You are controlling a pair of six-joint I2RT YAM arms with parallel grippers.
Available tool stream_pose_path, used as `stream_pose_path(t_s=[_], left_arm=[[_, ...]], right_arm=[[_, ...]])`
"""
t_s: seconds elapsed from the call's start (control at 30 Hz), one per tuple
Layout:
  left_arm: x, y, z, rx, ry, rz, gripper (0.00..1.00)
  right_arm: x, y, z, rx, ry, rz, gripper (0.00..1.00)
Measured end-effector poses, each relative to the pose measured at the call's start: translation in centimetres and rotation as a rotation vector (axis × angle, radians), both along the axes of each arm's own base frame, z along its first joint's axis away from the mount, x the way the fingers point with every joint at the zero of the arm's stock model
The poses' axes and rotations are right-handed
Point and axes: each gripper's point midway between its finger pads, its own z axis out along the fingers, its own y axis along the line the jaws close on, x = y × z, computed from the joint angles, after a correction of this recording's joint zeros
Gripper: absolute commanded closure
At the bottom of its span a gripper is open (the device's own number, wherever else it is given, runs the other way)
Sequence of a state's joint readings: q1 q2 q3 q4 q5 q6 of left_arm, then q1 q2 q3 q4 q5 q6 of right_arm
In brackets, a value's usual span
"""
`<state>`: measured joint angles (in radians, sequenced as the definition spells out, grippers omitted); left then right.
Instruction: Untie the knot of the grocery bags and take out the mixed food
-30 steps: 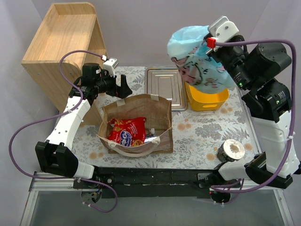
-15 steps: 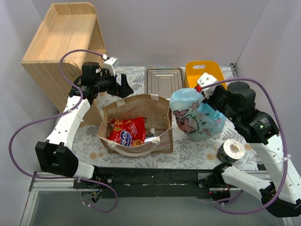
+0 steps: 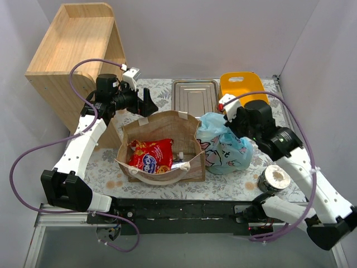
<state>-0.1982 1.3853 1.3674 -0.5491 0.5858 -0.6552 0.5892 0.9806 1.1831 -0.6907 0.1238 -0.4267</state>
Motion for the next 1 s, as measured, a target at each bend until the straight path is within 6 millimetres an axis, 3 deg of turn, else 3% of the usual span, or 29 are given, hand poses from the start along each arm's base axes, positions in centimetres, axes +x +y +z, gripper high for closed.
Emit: stream_pose_path(t_s=[0.07, 0.1, 0.2, 0.27, 0.3, 0.4, 0.5, 0.63, 0.7, 0.87, 1.0], left_arm=[[0.0, 0.0, 0.1, -0.003, -0.001, 0.001, 0.02], [0.0, 0.0, 0.1, -0.004, -0.001, 0.002, 0.02], [0.0, -0.1, 0.4, -0.012, 0.001, 0.004, 0.02], [0.0, -0.3, 1.1, -0.023, -0.006, -0.005, 0.02], [-0.1, -0.5, 1.7, -0.033, -0.011, -0.015, 0.02], [-0.4, -1.3, 4.5, -0.070, -0.061, -0.065, 0.02], [-1.5, -2.8, 6.7, -0.105, -0.102, -0.153, 0.02], [-3.6, -5.0, 6.5, -0.114, -0.095, -0.270, 0.02], [-4.9, -5.7, 5.3, -0.104, -0.075, -0.316, 0.02], [-6.5, -5.7, 2.0, -0.039, -0.014, -0.343, 0.02], [-6.1, -4.7, 1.0, 0.046, -0.041, -0.317, 0.02]], right_arm=[[1.3, 0.9, -0.7, 0.010, 0.025, -0.016, 0.94], [2.1, 1.5, -1.1, 0.011, 0.045, -0.023, 0.66], [3.9, 3.2, -1.7, 0.032, 0.099, -0.038, 0.40], [4.8, 4.2, -1.0, 0.052, 0.123, -0.040, 0.29], [5.2, 4.6, -0.3, 0.065, 0.126, -0.043, 0.18], [5.3, 4.6, 2.2, 0.112, 0.115, -0.043, 0.16], [4.4, 3.2, 4.5, 0.135, 0.087, -0.053, 0.16], [1.6, 0.3, 4.7, 0.130, 0.086, -0.080, 0.15], [-0.3, -1.4, 2.6, 0.106, 0.102, -0.092, 0.13], [-4.7, -4.8, -5.5, -0.011, 0.243, -0.116, 0.12], [-5.7, -5.8, -9.2, -0.039, 0.321, -0.116, 0.12]])
